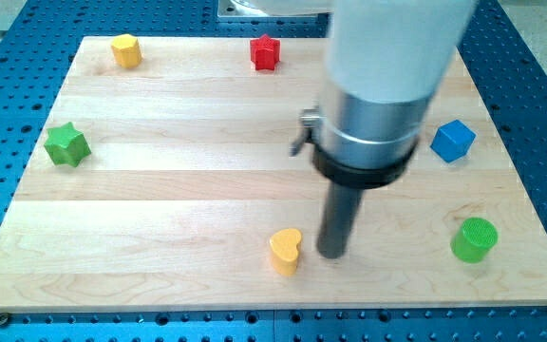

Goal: Push the red circle to the bottom left side of the board

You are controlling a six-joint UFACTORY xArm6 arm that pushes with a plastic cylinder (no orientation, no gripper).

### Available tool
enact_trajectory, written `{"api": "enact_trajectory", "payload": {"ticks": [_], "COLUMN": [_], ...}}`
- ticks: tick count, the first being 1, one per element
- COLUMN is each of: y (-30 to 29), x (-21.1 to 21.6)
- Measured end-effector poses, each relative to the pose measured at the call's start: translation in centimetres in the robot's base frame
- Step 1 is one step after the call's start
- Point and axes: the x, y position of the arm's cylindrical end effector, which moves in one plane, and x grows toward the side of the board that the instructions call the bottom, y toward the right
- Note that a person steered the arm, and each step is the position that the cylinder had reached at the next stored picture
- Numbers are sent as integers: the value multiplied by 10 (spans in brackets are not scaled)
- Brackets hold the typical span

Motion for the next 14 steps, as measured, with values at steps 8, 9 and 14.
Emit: {"api": "enact_trajectory", "payload": {"ticks": [8,9,14], "y": [-77,-27,-92], "x": [-88,-111,-50]}}
